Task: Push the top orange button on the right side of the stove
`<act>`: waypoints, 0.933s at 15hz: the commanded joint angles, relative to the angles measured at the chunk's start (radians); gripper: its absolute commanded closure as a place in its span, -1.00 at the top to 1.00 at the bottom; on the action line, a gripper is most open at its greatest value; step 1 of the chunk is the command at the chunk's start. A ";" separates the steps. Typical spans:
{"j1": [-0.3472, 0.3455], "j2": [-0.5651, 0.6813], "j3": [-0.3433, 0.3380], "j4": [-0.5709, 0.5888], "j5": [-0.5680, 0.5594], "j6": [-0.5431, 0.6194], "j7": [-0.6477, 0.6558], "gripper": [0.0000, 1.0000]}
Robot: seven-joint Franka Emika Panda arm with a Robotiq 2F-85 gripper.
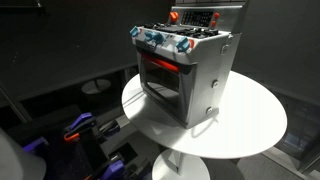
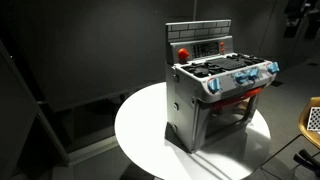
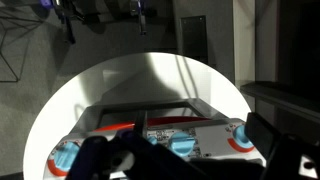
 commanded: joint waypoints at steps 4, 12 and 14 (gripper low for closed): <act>-0.008 -0.001 0.007 0.003 0.002 -0.003 -0.002 1.00; -0.030 0.021 0.004 0.056 -0.008 0.064 0.025 1.00; -0.042 0.037 0.004 0.078 -0.015 0.107 0.036 1.00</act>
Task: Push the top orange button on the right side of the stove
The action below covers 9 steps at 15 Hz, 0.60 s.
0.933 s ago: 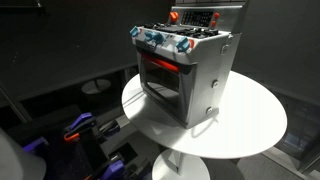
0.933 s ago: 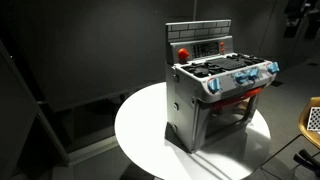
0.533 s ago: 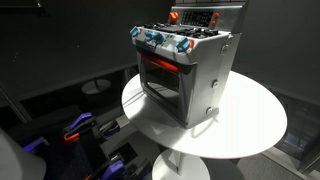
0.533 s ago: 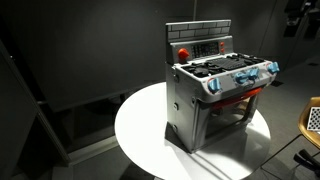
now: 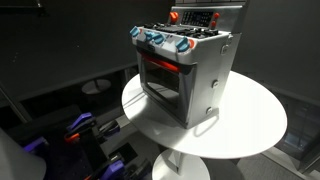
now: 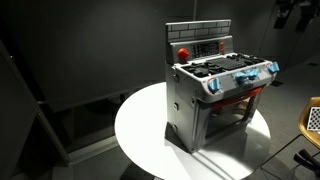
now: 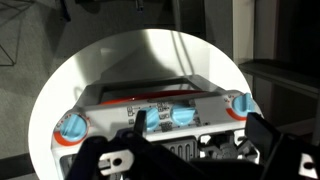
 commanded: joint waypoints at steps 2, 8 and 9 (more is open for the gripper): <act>-0.034 0.055 0.005 0.073 -0.025 0.087 0.050 1.00; -0.081 0.161 0.009 0.124 -0.123 0.267 0.154 1.00; -0.088 0.183 0.009 0.135 -0.147 0.290 0.179 1.00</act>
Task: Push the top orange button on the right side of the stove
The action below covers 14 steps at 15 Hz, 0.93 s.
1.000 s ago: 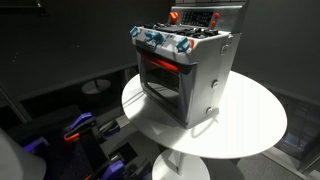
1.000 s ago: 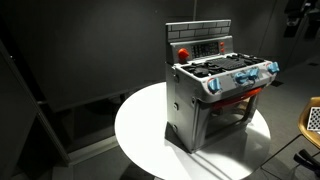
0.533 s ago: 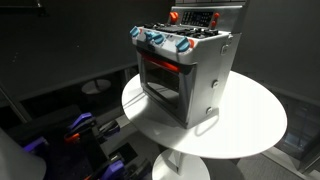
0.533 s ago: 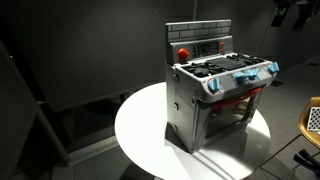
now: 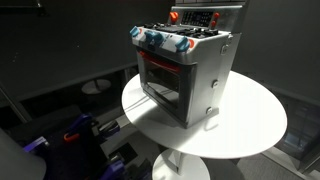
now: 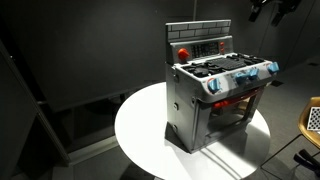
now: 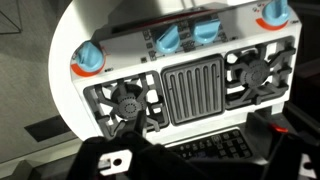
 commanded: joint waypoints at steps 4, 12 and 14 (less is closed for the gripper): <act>-0.041 0.171 0.001 0.112 -0.154 0.098 0.162 1.00; -0.032 0.330 -0.042 0.226 -0.298 0.116 0.321 1.00; -0.027 0.362 -0.056 0.253 -0.317 0.114 0.345 1.00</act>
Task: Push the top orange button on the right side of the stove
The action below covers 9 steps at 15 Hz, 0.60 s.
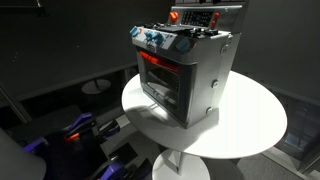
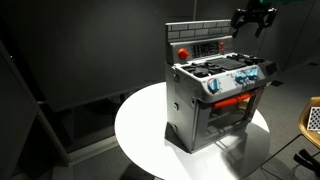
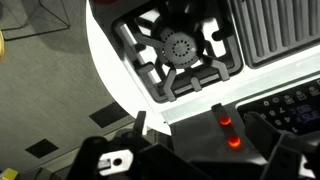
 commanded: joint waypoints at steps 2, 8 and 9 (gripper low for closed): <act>0.018 0.084 -0.034 0.092 -0.037 -0.006 0.054 1.00; 0.035 0.147 -0.061 0.145 -0.023 -0.010 0.046 1.00; 0.038 0.155 -0.065 0.152 -0.022 -0.010 0.045 1.00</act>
